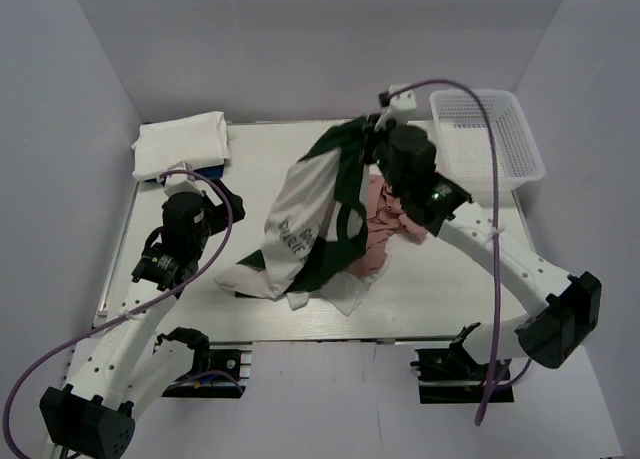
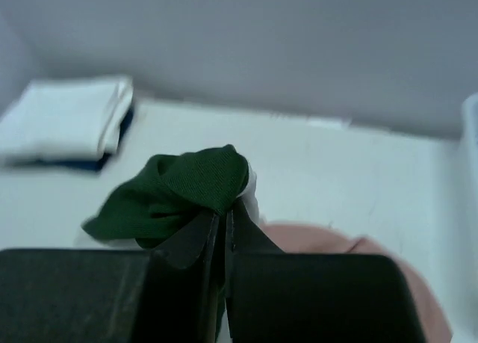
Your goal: Fold and stack the t-shirts
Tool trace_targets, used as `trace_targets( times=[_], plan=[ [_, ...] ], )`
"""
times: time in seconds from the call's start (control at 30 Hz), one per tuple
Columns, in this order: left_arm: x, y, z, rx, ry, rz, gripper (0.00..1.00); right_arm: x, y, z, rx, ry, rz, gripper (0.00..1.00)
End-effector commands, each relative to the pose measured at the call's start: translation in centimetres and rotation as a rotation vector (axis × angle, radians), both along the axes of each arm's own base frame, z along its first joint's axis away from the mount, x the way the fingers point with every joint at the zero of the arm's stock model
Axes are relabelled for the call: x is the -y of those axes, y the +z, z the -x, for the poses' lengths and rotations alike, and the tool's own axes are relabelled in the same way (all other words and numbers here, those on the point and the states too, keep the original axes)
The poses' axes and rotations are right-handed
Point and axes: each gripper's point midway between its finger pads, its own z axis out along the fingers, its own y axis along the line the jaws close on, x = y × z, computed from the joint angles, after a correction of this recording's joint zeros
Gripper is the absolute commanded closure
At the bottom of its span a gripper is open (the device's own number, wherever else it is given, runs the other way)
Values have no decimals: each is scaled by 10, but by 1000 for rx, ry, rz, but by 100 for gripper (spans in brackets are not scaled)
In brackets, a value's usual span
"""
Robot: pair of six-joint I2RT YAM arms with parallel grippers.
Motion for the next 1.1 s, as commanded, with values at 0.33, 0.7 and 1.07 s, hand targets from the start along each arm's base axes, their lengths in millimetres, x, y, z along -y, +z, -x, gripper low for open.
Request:
trace_targets(
  times=[0.33, 0.7, 1.07],
  plan=[
    [-9, 13, 2, 50, 50, -4, 1, 190, 316, -91, 681, -634, -131, 100],
    [-10, 4, -6, 12, 68, -26, 1, 321, 334, -116, 984, -1005, -32, 100],
    [-14, -18, -3, -63, 89, -53, 1, 388, 212, -200, 775, -929, 236, 100]
  ],
)
